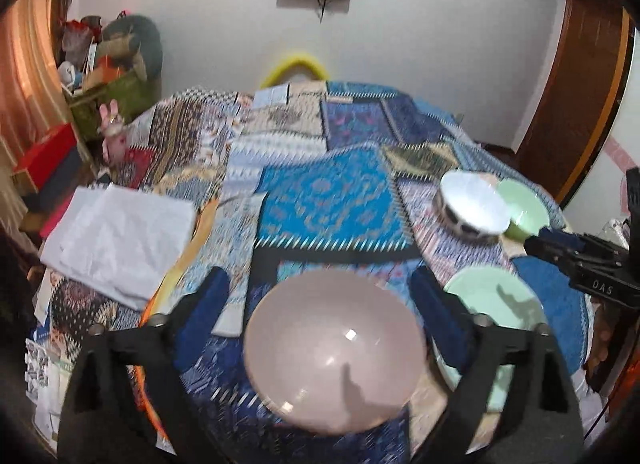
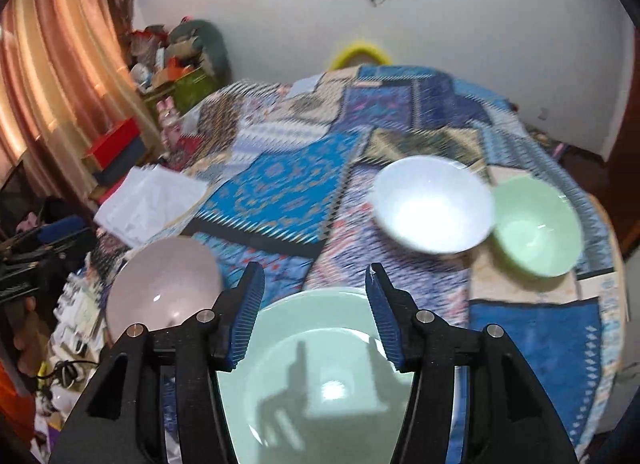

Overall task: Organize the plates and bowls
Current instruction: 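Move the right tool toward the spotted white bowl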

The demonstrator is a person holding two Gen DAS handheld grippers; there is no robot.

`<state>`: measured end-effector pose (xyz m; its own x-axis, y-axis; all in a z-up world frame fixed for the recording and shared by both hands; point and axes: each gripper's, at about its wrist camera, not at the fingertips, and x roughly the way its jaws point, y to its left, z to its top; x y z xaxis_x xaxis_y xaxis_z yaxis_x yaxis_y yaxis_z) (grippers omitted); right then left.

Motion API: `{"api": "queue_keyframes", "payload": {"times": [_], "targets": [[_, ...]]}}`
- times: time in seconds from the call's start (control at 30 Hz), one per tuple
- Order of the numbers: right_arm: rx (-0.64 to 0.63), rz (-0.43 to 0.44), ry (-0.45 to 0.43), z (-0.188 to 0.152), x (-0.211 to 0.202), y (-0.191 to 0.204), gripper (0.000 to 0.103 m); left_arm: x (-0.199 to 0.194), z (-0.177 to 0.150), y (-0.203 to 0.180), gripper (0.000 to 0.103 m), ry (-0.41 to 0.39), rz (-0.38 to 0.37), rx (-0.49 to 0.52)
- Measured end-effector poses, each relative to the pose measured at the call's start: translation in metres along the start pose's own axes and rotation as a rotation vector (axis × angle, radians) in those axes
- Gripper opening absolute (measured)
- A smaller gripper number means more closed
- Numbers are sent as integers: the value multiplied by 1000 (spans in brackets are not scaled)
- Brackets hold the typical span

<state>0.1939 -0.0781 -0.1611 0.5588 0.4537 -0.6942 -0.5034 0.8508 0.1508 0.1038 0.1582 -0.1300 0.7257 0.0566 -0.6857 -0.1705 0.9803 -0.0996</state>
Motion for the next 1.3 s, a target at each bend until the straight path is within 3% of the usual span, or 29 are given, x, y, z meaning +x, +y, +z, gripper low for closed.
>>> {"api": "queue_keyframes", "payload": {"times": [0.2, 0.43, 0.53, 0.67, 0.97, 1.2, 1.3], "targets": [[56, -50, -37, 13, -10, -43, 51, 17, 30, -41, 95, -3, -51, 67], [109, -103, -26, 23, 13, -89, 51, 67, 52, -84, 96, 78, -88, 128], [169, -74, 9, 19, 29, -108, 49, 93, 55, -97, 96, 129, -92, 143], [239, -31, 72, 9, 53, -125, 32, 123, 53, -109, 96, 175, -97, 160], [425, 0, 117, 0, 83, -150, 31, 142, 47, -119, 96, 179, -109, 200], [489, 43, 173, 1, 109, -155, 31, 157, 50, -117, 96, 210, -119, 189], [480, 48, 175, 0, 111, -153, 30, 166, 54, -115, 96, 250, -170, 152]]}}
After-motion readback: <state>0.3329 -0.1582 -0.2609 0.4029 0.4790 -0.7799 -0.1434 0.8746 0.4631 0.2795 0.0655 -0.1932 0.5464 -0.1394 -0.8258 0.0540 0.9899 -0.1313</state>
